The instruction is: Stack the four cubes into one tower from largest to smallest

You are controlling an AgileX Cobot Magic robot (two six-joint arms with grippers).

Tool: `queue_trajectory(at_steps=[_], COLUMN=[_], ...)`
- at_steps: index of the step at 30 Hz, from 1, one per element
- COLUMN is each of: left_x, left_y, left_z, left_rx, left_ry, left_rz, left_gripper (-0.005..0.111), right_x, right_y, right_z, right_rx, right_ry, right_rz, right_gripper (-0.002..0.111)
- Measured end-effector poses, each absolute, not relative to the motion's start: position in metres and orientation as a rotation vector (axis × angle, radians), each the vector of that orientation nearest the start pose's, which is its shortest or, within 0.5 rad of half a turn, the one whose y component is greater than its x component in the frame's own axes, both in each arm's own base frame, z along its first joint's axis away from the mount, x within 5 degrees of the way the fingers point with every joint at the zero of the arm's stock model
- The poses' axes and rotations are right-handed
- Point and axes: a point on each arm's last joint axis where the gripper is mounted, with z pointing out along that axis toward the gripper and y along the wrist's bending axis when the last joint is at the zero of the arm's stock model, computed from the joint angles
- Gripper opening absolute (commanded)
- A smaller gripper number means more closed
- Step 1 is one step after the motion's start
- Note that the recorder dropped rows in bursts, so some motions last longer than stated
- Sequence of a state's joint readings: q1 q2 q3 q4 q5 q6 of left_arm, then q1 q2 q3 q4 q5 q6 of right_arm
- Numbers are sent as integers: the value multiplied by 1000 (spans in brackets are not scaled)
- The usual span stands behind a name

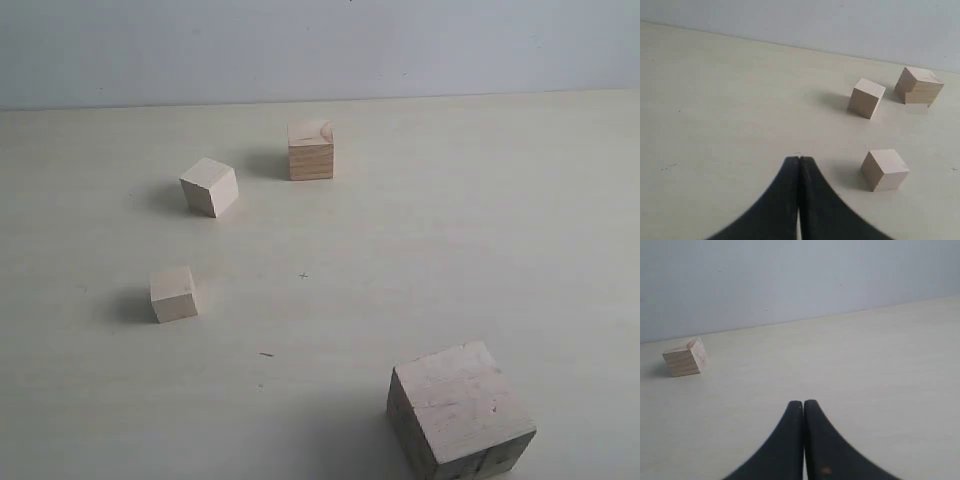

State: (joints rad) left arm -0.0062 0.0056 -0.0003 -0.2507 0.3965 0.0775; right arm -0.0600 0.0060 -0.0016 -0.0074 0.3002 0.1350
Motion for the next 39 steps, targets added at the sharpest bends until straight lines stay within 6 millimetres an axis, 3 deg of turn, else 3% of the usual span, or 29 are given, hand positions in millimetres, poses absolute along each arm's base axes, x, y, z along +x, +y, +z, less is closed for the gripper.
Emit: queue_trajectory(at_steps=[8, 11, 15, 19, 24, 26, 28, 30, 32, 35, 37, 39], left_x=[52, 52, 52, 52, 52, 52, 52, 52, 52, 52, 52, 52], left_y=[-9, -9, -9, -9, -9, -9, -9, -9, -9, -9, -9, -9], left_z=[178, 178, 178, 178, 178, 178, 178, 178, 178, 178, 178, 178], left_rx=[-73, -73, -73, -73, -73, -73, -73, -73, -73, -73, -73, -73], left_ry=[1876, 1876, 1876, 1876, 1876, 1876, 1876, 1876, 1876, 1876, 1876, 1876], left_rz=[-200, -200, -200, -200, -200, -200, -200, -200, -200, -200, -200, -200], left_gripper=[0, 0, 0, 0, 0, 0, 0, 0, 0, 0, 0, 0], right_x=[55, 57, 45, 20, -2, 4, 24, 57, 99, 162, 192, 214], right_y=[-5, -4, -5, -4, 13, 22, 30, 31, 23, -2, -17, -23], right_z=[189, 204, 250, 300, 384, 408, 423, 420, 401, 353, 316, 286], right_rx=[134, 127, 361, 322, 42, -83, -241, -350, -362, -94, 79, 112], right_ry=[1756, 1582, 1022, 657, 550, 593, 719, 910, 1170, 1584, 1799, 1950], right_rz=[3, 20, 460, 673, 591, 478, 283, 98, -18, -53, -110, -148], right_gripper=[0, 0, 0, 0, 0, 0, 0, 0, 0, 0, 0, 0])
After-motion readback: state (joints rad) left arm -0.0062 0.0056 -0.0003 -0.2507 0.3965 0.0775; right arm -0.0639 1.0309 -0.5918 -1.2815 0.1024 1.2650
